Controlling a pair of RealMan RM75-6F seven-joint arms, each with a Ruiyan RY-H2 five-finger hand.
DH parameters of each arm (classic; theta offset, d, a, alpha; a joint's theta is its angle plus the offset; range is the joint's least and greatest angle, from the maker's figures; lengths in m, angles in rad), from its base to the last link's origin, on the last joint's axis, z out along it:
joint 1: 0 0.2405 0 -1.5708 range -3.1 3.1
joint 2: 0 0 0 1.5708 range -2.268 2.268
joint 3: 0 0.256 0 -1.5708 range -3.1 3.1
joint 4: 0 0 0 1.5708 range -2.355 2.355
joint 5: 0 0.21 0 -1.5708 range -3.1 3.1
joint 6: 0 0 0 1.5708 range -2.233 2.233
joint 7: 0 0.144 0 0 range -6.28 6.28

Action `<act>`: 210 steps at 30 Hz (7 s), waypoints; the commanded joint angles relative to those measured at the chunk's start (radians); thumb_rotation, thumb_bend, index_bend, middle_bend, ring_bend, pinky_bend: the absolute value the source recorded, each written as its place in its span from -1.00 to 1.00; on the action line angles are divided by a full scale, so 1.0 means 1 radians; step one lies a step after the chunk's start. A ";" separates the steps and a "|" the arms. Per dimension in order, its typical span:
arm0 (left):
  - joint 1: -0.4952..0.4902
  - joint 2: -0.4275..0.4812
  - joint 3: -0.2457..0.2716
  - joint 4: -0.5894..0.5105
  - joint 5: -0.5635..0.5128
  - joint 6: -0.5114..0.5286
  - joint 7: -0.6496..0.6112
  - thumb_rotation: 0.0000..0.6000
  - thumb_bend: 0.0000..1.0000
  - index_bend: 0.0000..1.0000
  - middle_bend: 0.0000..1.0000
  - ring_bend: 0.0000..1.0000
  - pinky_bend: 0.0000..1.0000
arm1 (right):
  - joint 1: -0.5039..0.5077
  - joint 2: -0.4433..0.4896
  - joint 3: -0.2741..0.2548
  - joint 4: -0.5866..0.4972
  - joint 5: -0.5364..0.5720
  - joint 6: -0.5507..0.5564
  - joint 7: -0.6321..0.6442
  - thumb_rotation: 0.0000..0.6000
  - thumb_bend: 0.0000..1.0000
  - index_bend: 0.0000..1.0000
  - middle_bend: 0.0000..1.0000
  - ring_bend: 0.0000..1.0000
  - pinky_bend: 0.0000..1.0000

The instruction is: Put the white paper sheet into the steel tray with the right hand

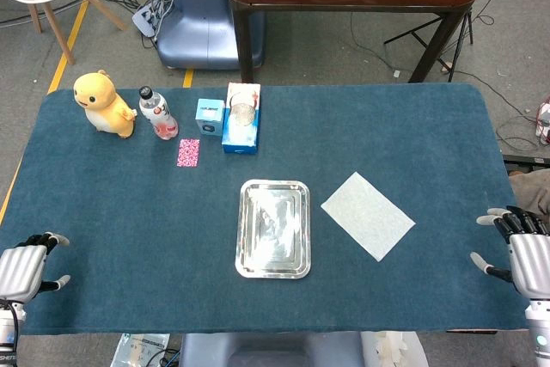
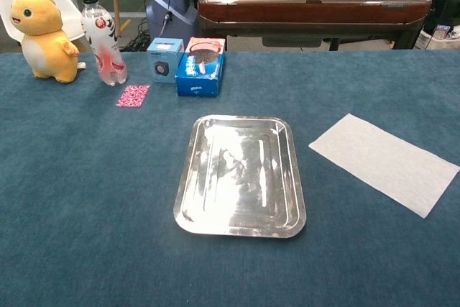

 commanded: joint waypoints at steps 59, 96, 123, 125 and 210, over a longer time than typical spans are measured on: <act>0.035 0.093 -0.014 -0.084 -0.041 0.046 0.032 1.00 -0.85 -0.23 -0.30 -0.41 -0.16 | 0.282 -0.282 -0.106 0.403 -0.240 -0.301 -0.217 1.00 -1.00 -0.23 1.00 1.00 1.00; 0.045 0.123 -0.025 -0.100 -0.037 0.066 0.006 1.00 -0.85 -0.23 -0.30 -0.41 -0.16 | 0.356 -0.435 -0.153 0.592 -0.287 -0.304 -0.209 1.00 -1.00 -0.23 1.00 1.00 1.00; 0.044 0.128 -0.032 -0.110 -0.043 0.066 0.002 1.00 -0.85 -0.23 -0.30 -0.41 -0.16 | 0.372 -0.508 -0.159 0.690 -0.299 -0.237 -0.141 1.00 -0.56 -0.23 1.00 1.00 1.00; 0.043 0.128 -0.032 -0.110 -0.043 0.066 0.001 1.00 -0.85 -0.23 -0.30 -0.41 -0.16 | 0.372 -0.511 -0.160 0.694 -0.299 -0.233 -0.136 1.00 -0.52 -0.23 1.00 1.00 1.00; 0.075 0.219 -0.017 -0.143 -0.026 0.088 -0.016 1.00 -0.85 -0.22 -0.29 -0.41 -0.15 | 0.714 -0.620 0.136 0.510 -0.141 -0.388 -0.277 1.00 -0.25 0.28 1.00 1.00 1.00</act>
